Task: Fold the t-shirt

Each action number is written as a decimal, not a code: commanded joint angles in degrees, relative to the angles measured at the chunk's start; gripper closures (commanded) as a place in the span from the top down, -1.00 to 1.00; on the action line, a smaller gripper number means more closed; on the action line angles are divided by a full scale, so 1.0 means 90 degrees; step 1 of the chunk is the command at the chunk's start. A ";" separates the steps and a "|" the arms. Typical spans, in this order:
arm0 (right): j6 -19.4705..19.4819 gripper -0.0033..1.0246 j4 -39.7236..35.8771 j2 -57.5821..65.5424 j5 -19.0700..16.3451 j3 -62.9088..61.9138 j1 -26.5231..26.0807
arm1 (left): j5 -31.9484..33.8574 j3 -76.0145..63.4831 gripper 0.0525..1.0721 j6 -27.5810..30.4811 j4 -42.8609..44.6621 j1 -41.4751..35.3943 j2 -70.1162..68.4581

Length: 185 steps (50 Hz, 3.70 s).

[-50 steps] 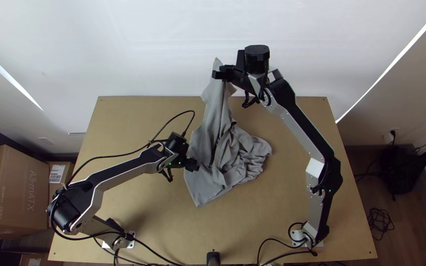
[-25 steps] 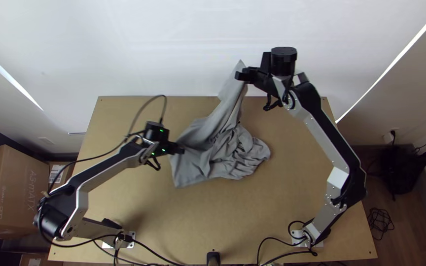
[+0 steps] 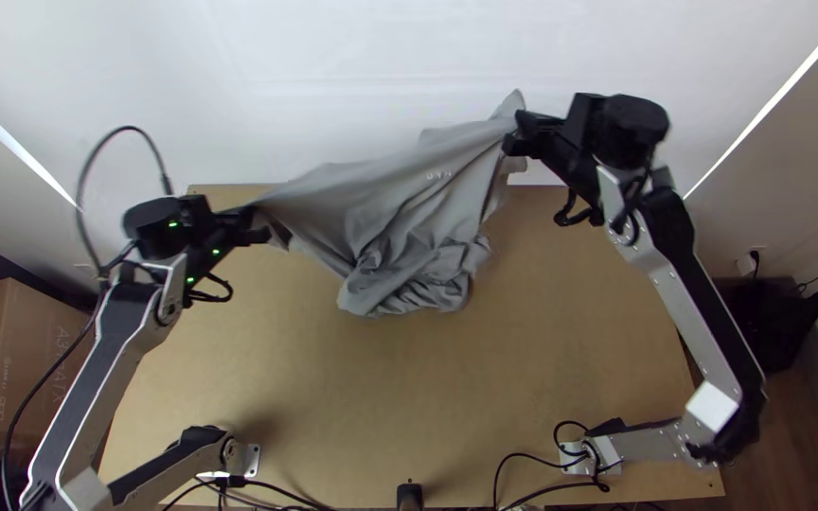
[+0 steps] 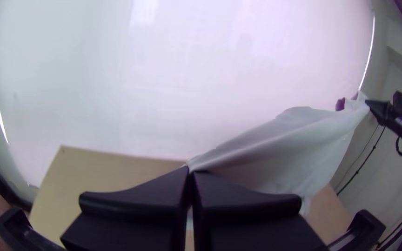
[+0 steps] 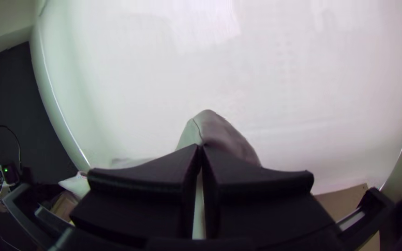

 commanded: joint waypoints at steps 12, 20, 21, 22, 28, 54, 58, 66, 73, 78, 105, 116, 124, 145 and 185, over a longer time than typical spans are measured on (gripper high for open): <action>-0.0309 -0.95 0.0922 -0.2300 0.0194 -0.1004 -0.0058 | -0.0113 0.0962 -0.95 0.0077 0.0099 0.0948 -0.1436; -0.0446 -0.95 0.1274 -0.3101 0.0194 -0.1307 0.0313 | -0.0113 0.1294 -0.95 0.0068 0.0157 0.1280 -0.2003; -0.0475 -0.95 0.1332 -0.3189 0.0194 -0.1326 0.0362 | -0.0113 0.1373 -0.95 0.0058 0.0138 0.1299 -0.2042; -0.0553 -0.95 0.1391 -0.3267 0.0194 -0.1356 0.0440 | -0.0113 0.1460 -0.95 0.0068 0.0089 0.1309 -0.2081; -0.0641 -0.95 0.1567 -0.3619 0.0184 -0.1326 0.0626 | -0.0113 0.1861 -0.95 0.0028 0.0060 0.1387 -0.2256; -0.0124 -0.95 0.0444 -0.5699 0.0194 -0.4657 0.0684 | 0.0082 0.1500 -0.95 -0.0040 -0.0761 -0.0342 -0.1641; -0.0124 -0.95 0.0424 -0.5992 0.0194 -0.5291 0.0567 | 0.0092 0.1246 -0.95 0.0175 -0.0761 -0.0820 -0.1465; 0.0130 -0.95 -0.0025 -0.6480 0.0184 -0.6346 0.0313 | 0.0189 0.0572 -0.95 0.0624 -0.0546 -0.1562 -0.1016; 0.0482 -0.95 -0.0621 -0.6587 0.0184 -0.6951 -0.0097 | 0.0365 0.0357 -0.95 0.0907 -0.0321 -0.2148 -0.0352; 0.0540 -0.95 -0.0806 -0.6490 0.0194 -0.7293 -0.0458 | 0.0375 0.0298 -0.95 0.1034 0.0070 -0.2539 0.0263; 0.0638 -0.95 0.0961 -0.3951 0.0067 -0.8211 -0.2704 | 0.1000 0.1695 -0.95 0.1249 0.1769 -0.3398 0.4238; 0.0872 -0.95 0.1498 -0.3296 0.0067 -0.8172 -0.3290 | 0.1186 0.2857 -0.95 0.1259 0.1818 -0.3476 0.5654; 0.1078 -0.95 0.1615 -0.3072 0.0125 -0.8153 -0.3476 | 0.1186 0.3785 -0.95 0.1278 0.1613 -0.3574 0.6640; 0.1546 0.93 0.0121 -0.1714 0.0194 -0.5701 -0.3906 | 0.1146 0.4947 -0.95 0.1425 0.1261 -0.3740 0.7841; 0.0638 0.92 -0.2847 0.3256 -0.1632 0.0060 -0.1367 | 0.0766 0.4859 0.92 0.1366 -0.0292 -0.2695 0.5869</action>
